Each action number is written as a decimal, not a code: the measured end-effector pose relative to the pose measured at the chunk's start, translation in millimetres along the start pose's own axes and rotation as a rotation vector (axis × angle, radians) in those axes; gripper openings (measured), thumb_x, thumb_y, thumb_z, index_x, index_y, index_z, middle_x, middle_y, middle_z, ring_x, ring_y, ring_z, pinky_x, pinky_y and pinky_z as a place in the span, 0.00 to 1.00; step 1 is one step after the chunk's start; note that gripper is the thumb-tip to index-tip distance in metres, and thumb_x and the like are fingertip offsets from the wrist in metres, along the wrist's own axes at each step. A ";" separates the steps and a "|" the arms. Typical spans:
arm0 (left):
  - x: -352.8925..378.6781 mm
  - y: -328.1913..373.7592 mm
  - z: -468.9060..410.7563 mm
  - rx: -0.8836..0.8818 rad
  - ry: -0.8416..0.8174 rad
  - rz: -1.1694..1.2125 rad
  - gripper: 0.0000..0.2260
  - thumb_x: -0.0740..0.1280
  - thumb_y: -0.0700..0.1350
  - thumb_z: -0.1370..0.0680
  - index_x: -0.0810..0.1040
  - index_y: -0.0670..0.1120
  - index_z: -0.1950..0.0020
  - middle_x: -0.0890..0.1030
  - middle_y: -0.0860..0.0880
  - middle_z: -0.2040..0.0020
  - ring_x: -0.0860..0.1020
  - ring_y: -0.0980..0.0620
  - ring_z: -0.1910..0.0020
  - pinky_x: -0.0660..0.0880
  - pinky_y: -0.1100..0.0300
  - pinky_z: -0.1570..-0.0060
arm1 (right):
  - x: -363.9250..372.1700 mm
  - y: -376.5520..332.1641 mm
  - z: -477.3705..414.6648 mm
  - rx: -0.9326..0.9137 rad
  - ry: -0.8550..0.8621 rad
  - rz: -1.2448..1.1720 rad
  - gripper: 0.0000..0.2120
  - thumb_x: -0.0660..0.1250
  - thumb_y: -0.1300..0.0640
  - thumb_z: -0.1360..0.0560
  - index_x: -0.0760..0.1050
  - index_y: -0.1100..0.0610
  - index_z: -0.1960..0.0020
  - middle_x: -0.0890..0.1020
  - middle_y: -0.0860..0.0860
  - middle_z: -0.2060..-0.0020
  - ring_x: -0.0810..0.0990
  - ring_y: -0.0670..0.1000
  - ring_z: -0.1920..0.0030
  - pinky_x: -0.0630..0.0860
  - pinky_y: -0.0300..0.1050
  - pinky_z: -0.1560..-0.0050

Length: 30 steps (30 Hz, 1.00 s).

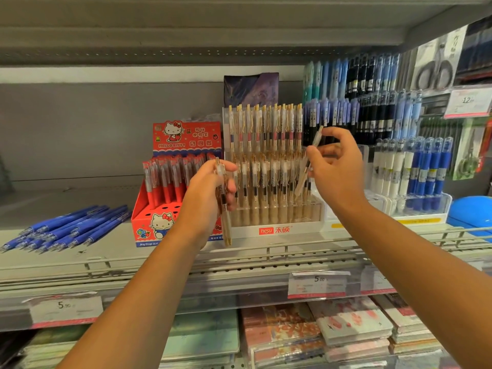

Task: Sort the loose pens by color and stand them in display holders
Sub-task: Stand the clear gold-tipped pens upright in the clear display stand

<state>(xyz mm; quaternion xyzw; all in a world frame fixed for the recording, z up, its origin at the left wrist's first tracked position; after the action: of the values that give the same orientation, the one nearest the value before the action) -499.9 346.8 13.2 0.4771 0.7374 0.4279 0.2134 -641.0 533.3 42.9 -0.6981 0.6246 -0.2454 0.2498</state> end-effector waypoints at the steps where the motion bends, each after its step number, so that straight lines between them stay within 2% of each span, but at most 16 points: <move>1: 0.1 0.3 0.0 -0.006 0.007 -0.016 0.13 0.57 0.41 0.29 0.79 0.49 0.52 0.75 0.49 0.66 0.71 0.52 0.68 0.69 0.55 0.69 | 1.3 1.1 0.7 -0.006 -0.010 0.014 0.13 0.69 0.57 0.23 0.72 0.48 0.40 0.80 0.50 0.62 0.82 0.51 0.62 0.82 0.57 0.59; 5: 2.4 3.8 3.2 -0.004 0.016 -0.097 0.11 0.59 0.42 0.25 0.79 0.50 0.49 0.78 0.51 0.64 0.74 0.52 0.65 0.73 0.56 0.67 | 6.5 5.8 1.9 0.001 -0.064 0.062 0.14 0.69 0.57 0.23 0.71 0.48 0.40 0.80 0.49 0.62 0.82 0.49 0.63 0.83 0.57 0.58; 9: 5.9 5.5 7.2 0.001 -0.004 -0.102 0.12 0.57 0.39 0.17 0.78 0.50 0.44 0.80 0.52 0.62 0.77 0.54 0.63 0.77 0.58 0.63 | 9.4 7.5 2.6 -0.004 -0.120 0.119 0.14 0.71 0.56 0.24 0.72 0.48 0.43 0.80 0.48 0.64 0.82 0.48 0.64 0.83 0.55 0.60; 12: 7.8 6.6 8.6 -0.012 -0.010 -0.094 0.12 0.57 0.38 0.16 0.78 0.49 0.42 0.82 0.52 0.61 0.80 0.54 0.61 0.81 0.55 0.58 | 13.2 9.6 5.7 -0.013 -0.194 0.177 0.12 0.72 0.55 0.25 0.72 0.47 0.46 0.80 0.47 0.64 0.81 0.47 0.63 0.83 0.52 0.60; 15: 9.0 7.2 9.1 -0.010 -0.016 -0.101 0.11 0.58 0.38 0.16 0.78 0.49 0.41 0.84 0.52 0.59 0.83 0.52 0.58 0.83 0.53 0.56 | 14.4 12.8 7.5 -0.024 -0.209 0.233 0.08 0.72 0.53 0.25 0.74 0.47 0.48 0.78 0.43 0.62 0.78 0.42 0.64 0.80 0.40 0.63; 17: 9.1 7.7 9.4 -0.011 -0.021 -0.109 0.11 0.59 0.38 0.17 0.77 0.49 0.41 0.85 0.50 0.56 0.84 0.51 0.54 0.82 0.57 0.58 | 14.0 13.4 7.8 -0.031 -0.205 0.256 0.06 0.71 0.51 0.24 0.75 0.48 0.50 0.78 0.41 0.61 0.77 0.37 0.63 0.73 0.29 0.66; 18: 9.2 7.9 9.6 -0.011 -0.025 -0.111 0.11 0.59 0.38 0.17 0.77 0.50 0.41 0.86 0.50 0.54 0.85 0.51 0.53 0.82 0.58 0.58 | 13.7 13.3 7.9 -0.030 -0.204 0.262 0.05 0.70 0.51 0.24 0.75 0.48 0.51 0.78 0.41 0.61 0.77 0.35 0.62 0.70 0.26 0.67; 20: 9.6 8.4 10.2 -0.007 -0.035 -0.107 0.11 0.60 0.38 0.17 0.77 0.50 0.42 0.86 0.48 0.53 0.85 0.49 0.52 0.82 0.58 0.59 | 13.8 12.6 8.6 -0.028 -0.202 0.265 0.04 0.69 0.50 0.23 0.75 0.49 0.52 0.79 0.41 0.61 0.77 0.38 0.62 0.69 0.28 0.66; 26: 10.3 7.7 11.7 0.010 -0.062 -0.110 0.10 0.62 0.38 0.18 0.77 0.47 0.39 0.86 0.47 0.51 0.85 0.48 0.51 0.82 0.57 0.58 | 13.7 8.1 9.6 -0.030 -0.206 0.281 0.04 0.67 0.51 0.22 0.75 0.50 0.54 0.79 0.44 0.64 0.77 0.44 0.62 0.75 0.40 0.63; 30: 9.6 7.5 11.7 0.009 -0.071 -0.129 0.10 0.63 0.38 0.19 0.77 0.48 0.39 0.86 0.47 0.50 0.85 0.48 0.50 0.83 0.51 0.55 | 11.5 2.3 9.7 -0.084 -0.155 0.341 0.02 0.66 0.52 0.22 0.76 0.49 0.53 0.78 0.47 0.57 0.76 0.42 0.61 0.70 0.36 0.62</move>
<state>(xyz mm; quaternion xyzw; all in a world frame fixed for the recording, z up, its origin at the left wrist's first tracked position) -491.9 361.7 14.0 0.4445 0.7604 0.3929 0.2642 -635.2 522.0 34.3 -0.6087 0.7223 -0.1186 0.3060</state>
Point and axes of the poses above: each hand's wrist, its own z-axis away from the middle knuckle, its own x-axis out of the palm, y = z × x, the point moved 4 cm from there along -z, towards the middle knuckle
